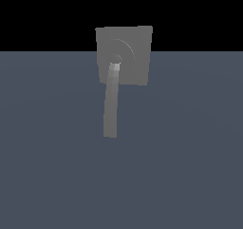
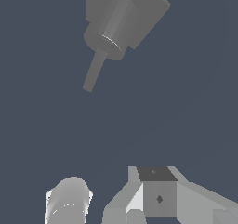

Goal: Turn on the faucet by rotating a designated handle.

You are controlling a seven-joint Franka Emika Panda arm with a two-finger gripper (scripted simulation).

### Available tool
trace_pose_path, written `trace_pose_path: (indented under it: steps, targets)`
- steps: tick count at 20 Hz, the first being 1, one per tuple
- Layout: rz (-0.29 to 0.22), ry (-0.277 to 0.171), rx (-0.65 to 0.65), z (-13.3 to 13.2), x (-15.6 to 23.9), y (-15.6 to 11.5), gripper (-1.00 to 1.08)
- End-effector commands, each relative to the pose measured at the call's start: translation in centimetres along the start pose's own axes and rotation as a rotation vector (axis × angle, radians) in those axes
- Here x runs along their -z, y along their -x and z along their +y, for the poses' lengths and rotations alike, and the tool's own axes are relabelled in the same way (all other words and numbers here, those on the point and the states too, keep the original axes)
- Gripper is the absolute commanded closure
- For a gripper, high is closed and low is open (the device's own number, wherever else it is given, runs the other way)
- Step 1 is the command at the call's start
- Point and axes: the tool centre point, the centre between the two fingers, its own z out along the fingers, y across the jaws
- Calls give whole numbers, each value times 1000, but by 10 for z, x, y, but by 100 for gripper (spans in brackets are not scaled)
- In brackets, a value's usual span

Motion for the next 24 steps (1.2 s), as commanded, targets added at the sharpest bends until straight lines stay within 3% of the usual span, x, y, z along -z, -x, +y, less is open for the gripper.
trace_pose_path:
  steps: [1,7,13,19,24]
  targets:
    - [25,98,66,2,11,-3,108]
    - [57,386,261,3,47,-13,108]
    - [27,687,465,-9,85,-24,108]
    - [-72,985,674,-34,120,-39,108]
    - [-209,1224,850,-66,143,-54,108]
